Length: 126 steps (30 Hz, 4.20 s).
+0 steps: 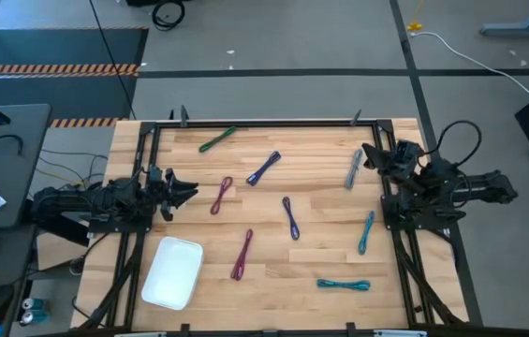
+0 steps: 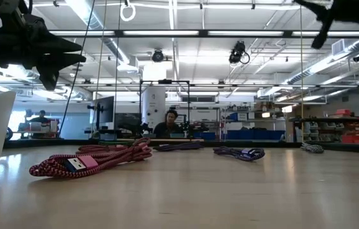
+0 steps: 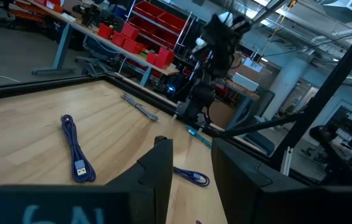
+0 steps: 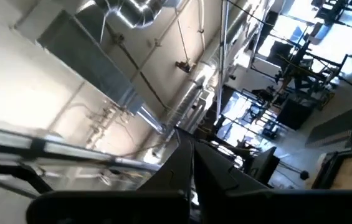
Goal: Pick and place USB-C Cables
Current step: Put the bottom purple charger cable into the white bin
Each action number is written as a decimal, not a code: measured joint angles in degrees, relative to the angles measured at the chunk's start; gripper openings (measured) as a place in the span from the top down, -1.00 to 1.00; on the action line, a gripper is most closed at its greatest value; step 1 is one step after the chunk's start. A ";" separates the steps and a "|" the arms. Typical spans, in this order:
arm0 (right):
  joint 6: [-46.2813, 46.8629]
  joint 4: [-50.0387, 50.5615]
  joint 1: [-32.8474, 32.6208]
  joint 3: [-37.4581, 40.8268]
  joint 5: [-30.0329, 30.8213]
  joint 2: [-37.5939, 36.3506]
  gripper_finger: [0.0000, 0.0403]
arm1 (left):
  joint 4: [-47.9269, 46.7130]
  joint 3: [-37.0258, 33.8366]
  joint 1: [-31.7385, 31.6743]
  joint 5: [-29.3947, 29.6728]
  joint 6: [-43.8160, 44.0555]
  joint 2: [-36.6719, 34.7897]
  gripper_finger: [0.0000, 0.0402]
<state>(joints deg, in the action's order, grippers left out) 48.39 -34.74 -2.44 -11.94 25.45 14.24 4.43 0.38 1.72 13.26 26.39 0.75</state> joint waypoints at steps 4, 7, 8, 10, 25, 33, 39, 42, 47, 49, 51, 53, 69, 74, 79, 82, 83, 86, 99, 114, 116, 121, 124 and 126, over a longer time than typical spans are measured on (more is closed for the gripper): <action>-9.94 0.13 0.00 -11.95 -1.07 14.97 0.90 | 0.00 0.00 0.00 0.01 -0.01 -0.01 0.42; -12.55 3.39 0.25 -21.57 -2.34 27.06 0.90 | 0.02 -0.02 0.01 0.01 0.00 -0.02 0.42; -12.66 6.27 0.67 -25.07 -3.56 30.59 0.90 | 0.02 0.00 0.02 0.00 -0.01 -0.02 0.42; -11.73 16.26 2.10 -32.56 -7.60 36.84 0.90 | 0.01 0.00 0.00 0.00 0.00 -0.01 0.42; -2.51 77.00 11.17 -71.80 -41.29 78.51 0.77 | 0.02 0.00 0.00 0.02 -0.02 -0.02 0.42; 2.42 85.17 12.85 -71.98 -47.10 92.77 0.27 | 0.00 -0.02 0.00 0.02 -0.02 0.00 0.42; 1.47 89.50 11.64 -71.98 -46.62 100.38 0.00 | 0.00 0.00 0.01 0.02 0.00 0.00 0.42; 2.07 89.69 10.54 -71.98 -44.54 102.59 -0.02 | 0.02 0.00 0.01 0.02 -0.01 -0.01 0.42; 1.30 89.21 9.04 -72.02 -42.19 106.01 0.09 | 0.04 -0.02 0.00 0.02 0.00 -0.02 0.42; 0.63 89.04 8.51 -72.34 -41.96 106.89 0.19 | 0.04 0.00 0.00 0.02 0.02 -0.01 0.42; -0.23 89.23 8.21 -72.30 -41.60 107.12 0.33 | 0.13 0.00 0.00 0.02 0.41 -0.02 0.42; -0.49 89.27 7.79 -72.22 -39.87 107.11 0.50 | 0.63 -0.02 0.00 0.01 2.89 -0.02 0.42; -8.98 61.41 5.81 -71.94 -41.59 87.78 0.92 | 6.73 -0.02 0.00 -0.27 18.11 0.00 0.42; -14.04 47.44 4.80 -71.96 -41.57 84.55 0.92 | 8.18 5.18 0.71 -0.82 9.08 2.23 0.42; -17.94 44.60 4.77 -71.96 -41.55 83.53 0.92 | 1.38 19.26 1.12 1.45 0.36 14.86 0.39; -19.80 42.85 4.96 -71.96 -41.55 83.21 0.92 | -2.81 28.54 1.13 0.39 -1.40 25.28 0.24; -20.29 42.28 4.96 -71.96 -41.55 83.19 0.92 | -3.59 31.50 1.13 0.13 -1.51 29.09 0.18; -21.91 40.47 4.96 -71.96 -41.55 83.19 0.92 | -4.55 39.17 1.13 0.00 -1.59 39.48 -0.07; -24.57 38.02 4.82 -71.96 -41.03 83.19 0.92 | -22.88 64.64 1.15 -4.16 -1.56 62.64 -0.53; -24.28 35.49 4.33 -71.96 -40.03 83.19 0.78 | -26.34 66.76 1.13 -3.93 -5.87 62.60 0.87; -24.86 35.47 4.33 -71.96 -40.83 83.19 0.69 | -26.36 66.76 1.18 -4.23 -6.36 62.58 0.93; -22.99 40.78 6.97 -71.96 -47.71 81.91 0.46 | -28.62 68.02 3.91 -4.03 -5.72 61.75 0.93; -22.62 50.08 9.58 -71.98 -47.59 79.91 0.37 | -34.93 71.87 6.81 -3.88 -2.99 61.68 0.93; -24.32 56.45 11.07 -71.98 -45.53 78.93 0.35 | -42.54 74.75 9.43 -3.95 0.03 61.97 0.93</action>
<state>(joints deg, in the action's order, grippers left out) 24.07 21.72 8.63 -83.92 -20.07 93.17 -38.12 75.13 11.15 9.31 26.42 62.73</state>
